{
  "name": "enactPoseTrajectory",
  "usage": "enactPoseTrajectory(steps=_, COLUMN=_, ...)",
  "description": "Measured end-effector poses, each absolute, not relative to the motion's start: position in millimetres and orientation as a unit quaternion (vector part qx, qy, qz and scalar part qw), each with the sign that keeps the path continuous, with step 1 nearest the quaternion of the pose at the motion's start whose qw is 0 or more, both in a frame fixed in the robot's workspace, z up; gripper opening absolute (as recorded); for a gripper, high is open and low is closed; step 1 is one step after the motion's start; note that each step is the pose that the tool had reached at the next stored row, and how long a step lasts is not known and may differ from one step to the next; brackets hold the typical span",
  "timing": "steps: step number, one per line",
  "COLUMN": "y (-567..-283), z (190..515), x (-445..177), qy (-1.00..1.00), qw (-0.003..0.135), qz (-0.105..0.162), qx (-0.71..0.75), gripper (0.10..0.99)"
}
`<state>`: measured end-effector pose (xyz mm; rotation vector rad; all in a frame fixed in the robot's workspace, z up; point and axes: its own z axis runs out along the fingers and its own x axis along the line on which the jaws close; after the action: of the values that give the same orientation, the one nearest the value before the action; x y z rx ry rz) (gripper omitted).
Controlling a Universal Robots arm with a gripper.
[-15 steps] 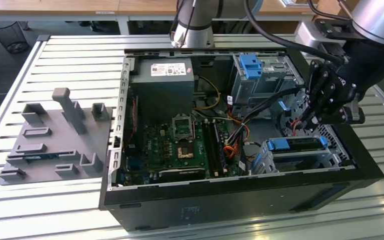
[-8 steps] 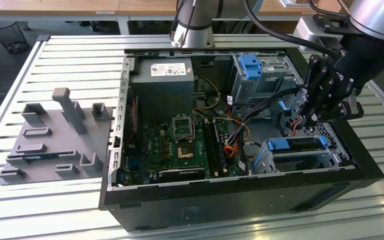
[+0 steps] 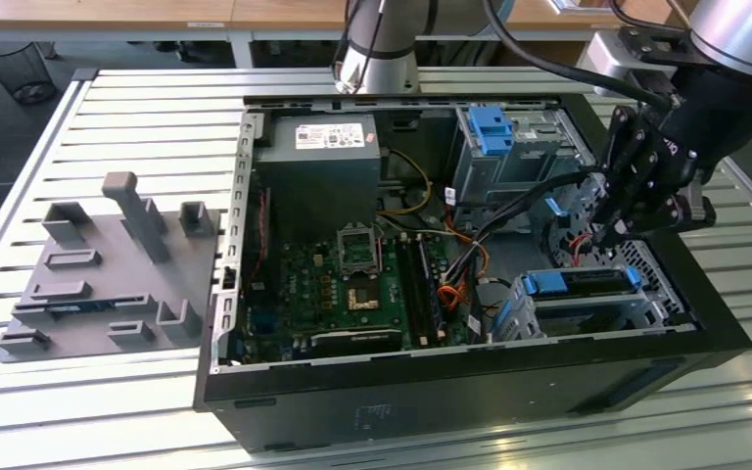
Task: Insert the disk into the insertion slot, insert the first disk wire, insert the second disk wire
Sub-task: 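Insert the first disk wire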
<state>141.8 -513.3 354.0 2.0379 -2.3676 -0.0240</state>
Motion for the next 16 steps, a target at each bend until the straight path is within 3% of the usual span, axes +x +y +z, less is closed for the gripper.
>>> enactPoseTrajectory(steps=10, y=-512.8, z=348.4, x=142.2, qy=-0.767, qw=0.02, qz=0.006, qx=0.642, gripper=0.294)
enactPoseTrajectory(steps=13, y=-512.4, z=348.1, x=142.7, qy=-0.767, qw=0.02, qz=0.006, qx=0.642, gripper=0.173)
enactPoseTrajectory(steps=16, y=-512.2, z=347.4, x=143.0, qy=-0.757, qw=0.02, qz=0.006, qx=0.653, gripper=0.169)
